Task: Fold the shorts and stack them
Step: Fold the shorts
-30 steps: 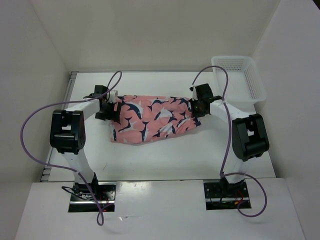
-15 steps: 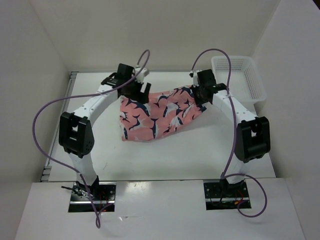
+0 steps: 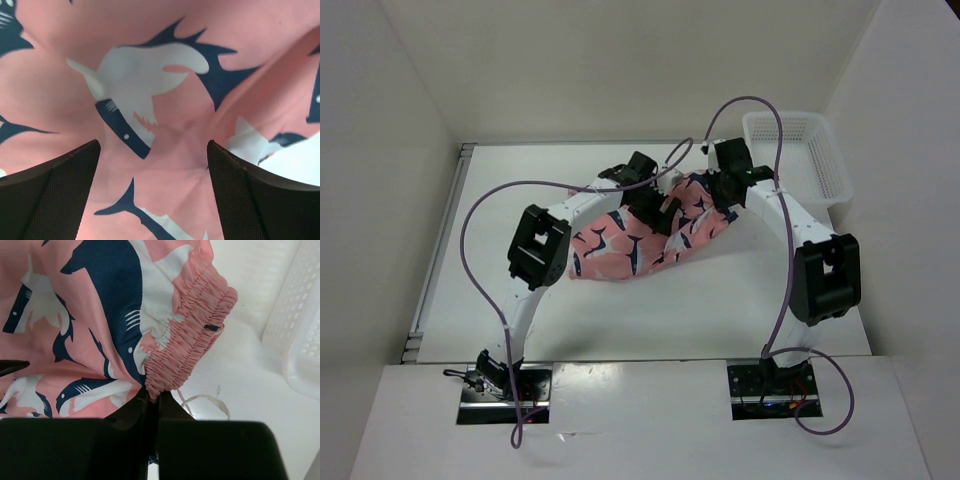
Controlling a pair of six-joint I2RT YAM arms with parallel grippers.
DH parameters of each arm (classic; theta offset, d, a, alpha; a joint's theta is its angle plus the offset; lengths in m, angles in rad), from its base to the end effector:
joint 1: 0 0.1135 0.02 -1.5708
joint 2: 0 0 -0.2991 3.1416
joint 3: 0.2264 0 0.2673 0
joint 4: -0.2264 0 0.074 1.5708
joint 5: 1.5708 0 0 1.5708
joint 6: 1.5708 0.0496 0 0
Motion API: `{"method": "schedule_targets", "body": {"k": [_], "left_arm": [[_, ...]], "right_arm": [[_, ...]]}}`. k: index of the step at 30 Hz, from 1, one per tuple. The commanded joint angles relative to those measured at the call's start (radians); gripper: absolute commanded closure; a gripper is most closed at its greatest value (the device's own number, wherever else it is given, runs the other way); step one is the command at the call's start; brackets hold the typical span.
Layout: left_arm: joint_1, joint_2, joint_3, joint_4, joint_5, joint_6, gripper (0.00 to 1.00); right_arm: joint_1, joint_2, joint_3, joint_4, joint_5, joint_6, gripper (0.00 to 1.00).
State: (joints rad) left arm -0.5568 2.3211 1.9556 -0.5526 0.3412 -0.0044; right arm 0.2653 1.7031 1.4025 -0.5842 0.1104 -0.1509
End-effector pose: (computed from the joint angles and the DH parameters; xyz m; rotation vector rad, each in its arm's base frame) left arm 0.4683 -0.3111 0.1993 0.8318 2.3936 -0.6559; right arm 0.3914 0.1007 0.2948 -0.4588 2.4067 -0.0851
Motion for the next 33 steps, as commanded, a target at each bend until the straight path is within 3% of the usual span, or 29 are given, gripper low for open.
{"method": "schedule_targets", "body": {"k": [1, 7, 14, 21, 26, 31, 33], "left_arm": [[-0.005, -0.021, 0.010, -0.012, 0.042, 0.004, 0.06], [0.060, -0.286, -0.122, -0.007, -0.021, 0.004, 0.04], [0.225, -0.413, -0.357, -0.038, -0.119, 0.004, 0.04], [0.261, -0.314, -0.406, -0.047, -0.110, 0.004, 0.03], [0.270, -0.200, -0.344, -0.047, 0.017, 0.004, 0.03], [0.270, -0.099, -0.250, -0.047, 0.134, 0.004, 0.17], [0.270, -0.077, -0.241, -0.037, 0.171, 0.004, 0.32]], "right_arm": [[-0.005, -0.065, 0.068, 0.040, 0.067, -0.025, 1.00], [-0.005, -0.065, 0.089, 0.063, 0.110, -0.056, 1.00], [-0.005, -0.085, 0.119, 0.072, 0.144, -0.099, 1.00], [-0.005, -0.050, 0.211, 0.072, 0.224, -0.157, 1.00], [0.070, -0.049, 0.179, 0.072, 0.279, -0.168, 1.00], [0.199, 0.007, 0.167, 0.072, 0.291, -0.119, 1.00], [0.235, 0.035, 0.200, 0.072, 0.282, -0.108, 1.00]]}}
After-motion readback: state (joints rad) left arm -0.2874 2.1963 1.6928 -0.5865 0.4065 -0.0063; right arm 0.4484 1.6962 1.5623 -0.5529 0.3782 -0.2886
